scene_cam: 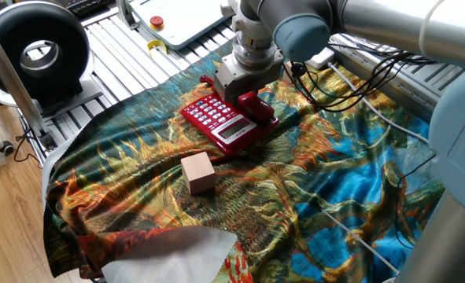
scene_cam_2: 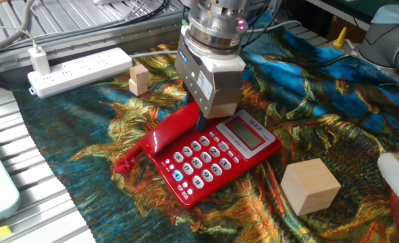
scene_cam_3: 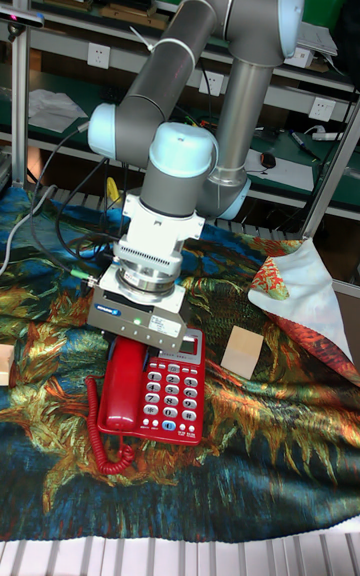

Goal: Place the handset of the telephone on the corresponding phone cradle

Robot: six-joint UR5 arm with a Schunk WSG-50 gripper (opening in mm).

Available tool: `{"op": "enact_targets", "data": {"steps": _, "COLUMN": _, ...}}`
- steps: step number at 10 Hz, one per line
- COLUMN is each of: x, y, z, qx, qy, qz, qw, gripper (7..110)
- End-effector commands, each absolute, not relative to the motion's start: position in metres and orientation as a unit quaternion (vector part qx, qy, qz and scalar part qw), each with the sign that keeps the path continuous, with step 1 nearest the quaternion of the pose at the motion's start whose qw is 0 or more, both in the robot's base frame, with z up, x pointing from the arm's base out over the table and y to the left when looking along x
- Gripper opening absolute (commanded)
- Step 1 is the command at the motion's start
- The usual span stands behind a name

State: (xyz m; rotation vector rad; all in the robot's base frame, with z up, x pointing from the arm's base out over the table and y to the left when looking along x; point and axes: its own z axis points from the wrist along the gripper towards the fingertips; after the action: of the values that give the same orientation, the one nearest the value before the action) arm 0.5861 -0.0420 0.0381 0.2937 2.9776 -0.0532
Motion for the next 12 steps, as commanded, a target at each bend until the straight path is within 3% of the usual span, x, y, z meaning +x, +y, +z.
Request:
{"op": "enact_targets", "data": {"steps": 1, "x": 0.5919, "y": -0.0335, "z": 0.0405, "qx": 0.074, "qy": 0.994, "qz": 0.005, "qw": 0.078, "gripper": 22}}
{"op": "enact_targets", "data": {"steps": 10, "x": 0.5909, "y": -0.0420, "z": 0.0386, "qx": 0.057, "qy": 0.995, "qz": 0.000, "qw": 0.079, "gripper": 22}}
{"op": "enact_targets", "data": {"steps": 11, "x": 0.5914, "y": -0.0415, "z": 0.0391, "qx": 0.055, "qy": 0.995, "qz": 0.001, "qw": 0.080, "gripper": 44}}
{"op": "enact_targets", "data": {"steps": 12, "x": 0.5919, "y": -0.0406, "z": 0.0399, "qx": 0.050, "qy": 0.995, "qz": 0.004, "qw": 0.081, "gripper": 44}}
